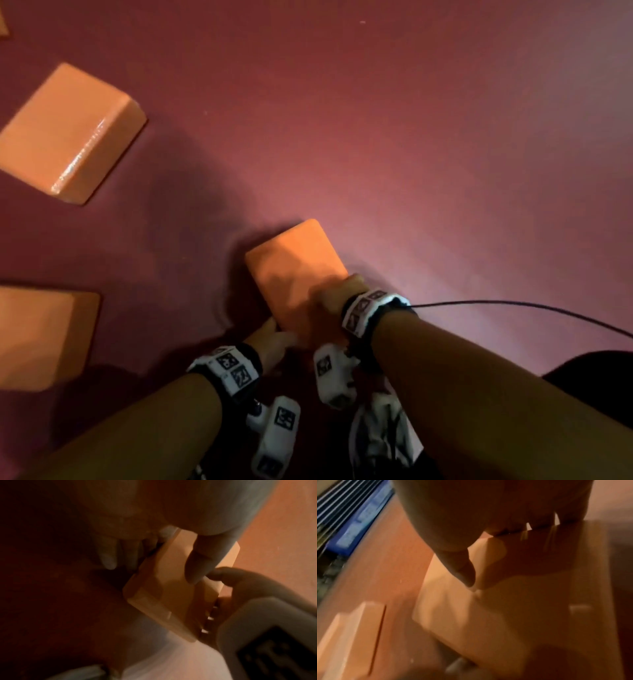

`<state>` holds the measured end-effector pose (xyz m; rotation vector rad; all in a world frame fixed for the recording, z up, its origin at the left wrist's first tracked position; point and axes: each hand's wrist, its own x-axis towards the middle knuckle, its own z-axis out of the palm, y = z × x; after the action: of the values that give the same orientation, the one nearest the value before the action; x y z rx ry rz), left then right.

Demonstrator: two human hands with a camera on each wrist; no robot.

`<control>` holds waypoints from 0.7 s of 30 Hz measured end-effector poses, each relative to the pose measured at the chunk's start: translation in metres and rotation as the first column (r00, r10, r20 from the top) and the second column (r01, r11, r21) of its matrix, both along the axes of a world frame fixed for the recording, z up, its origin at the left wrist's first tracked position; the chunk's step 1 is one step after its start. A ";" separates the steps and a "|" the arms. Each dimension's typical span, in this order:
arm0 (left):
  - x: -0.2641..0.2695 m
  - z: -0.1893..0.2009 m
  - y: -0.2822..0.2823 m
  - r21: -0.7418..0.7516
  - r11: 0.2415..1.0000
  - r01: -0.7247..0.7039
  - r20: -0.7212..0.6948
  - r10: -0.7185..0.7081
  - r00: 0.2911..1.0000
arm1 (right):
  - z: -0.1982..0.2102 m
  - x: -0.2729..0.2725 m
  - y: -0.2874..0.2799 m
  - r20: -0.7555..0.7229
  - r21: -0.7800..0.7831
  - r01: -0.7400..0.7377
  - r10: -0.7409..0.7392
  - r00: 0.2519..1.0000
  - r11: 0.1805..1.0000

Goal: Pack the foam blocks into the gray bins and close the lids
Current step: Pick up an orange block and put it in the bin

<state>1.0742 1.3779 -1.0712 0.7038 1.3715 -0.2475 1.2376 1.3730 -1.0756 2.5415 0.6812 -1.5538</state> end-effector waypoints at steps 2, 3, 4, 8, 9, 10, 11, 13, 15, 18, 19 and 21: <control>-0.002 0.027 0.007 -0.020 0.996 -0.082 -0.019 0.081 0.997 | 0.031 0.008 0.016 -0.038 0.035 0.064 -0.063 0.997 0.997; -0.003 0.054 0.012 -0.024 0.991 -0.128 -0.016 0.128 0.992 | 0.056 0.010 0.019 -0.031 0.062 0.135 -0.133 0.991 0.989; -0.005 0.078 0.017 -0.032 0.985 -0.169 0.010 0.169 0.986 | 0.079 0.010 0.017 -0.024 0.089 0.175 -0.174 0.984 0.980; -0.021 0.219 0.052 0.112 0.961 -0.251 0.088 0.242 0.966 | 0.220 -0.002 0.029 -0.121 0.230 0.283 -0.261 0.958 0.931; -0.026 0.268 0.062 0.163 0.947 -0.279 0.120 0.261 0.958 | 0.267 -0.004 0.037 -0.149 0.267 0.286 -0.254 0.956 0.920; -0.033 0.306 0.069 0.192 0.931 -0.310 0.140 0.287 0.948 | 0.306 -0.007 0.044 -0.185 0.279 0.295 -0.250 0.950 0.914; -0.040 0.354 0.076 0.226 0.911 -0.344 0.160 0.314 0.936 | 0.354 -0.010 0.051 -0.202 0.324 0.284 -0.228 0.953 0.902; -0.054 0.448 0.085 0.253 0.869 -0.426 0.225 0.375 0.899 | 0.449 -0.017 0.065 -0.265 0.395 0.283 -0.186 0.946 0.874; -0.066 0.543 0.086 0.289 0.832 -0.474 0.295 0.394 0.871 | 0.534 -0.026 0.077 -0.360 0.420 0.285 -0.130 0.924 0.862; -0.082 0.645 0.077 0.363 0.729 -0.580 0.338 0.477 0.811 | 0.622 -0.045 0.096 -0.440 0.473 0.230 0.002 0.898 0.851; -0.089 0.680 0.068 0.399 0.664 -0.632 0.344 0.531 0.775 | 0.654 -0.056 0.100 -0.463 0.505 0.203 0.065 0.884 0.839; -0.098 0.719 0.050 0.474 0.555 -0.684 0.319 0.616 0.721 | 0.696 -0.076 0.105 -0.493 0.555 0.174 0.153 0.856 0.814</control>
<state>0.9761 1.4276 -0.3521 0.6141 1.5073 0.8404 1.1613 1.4780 -0.3798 2.4567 1.4076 -2.3857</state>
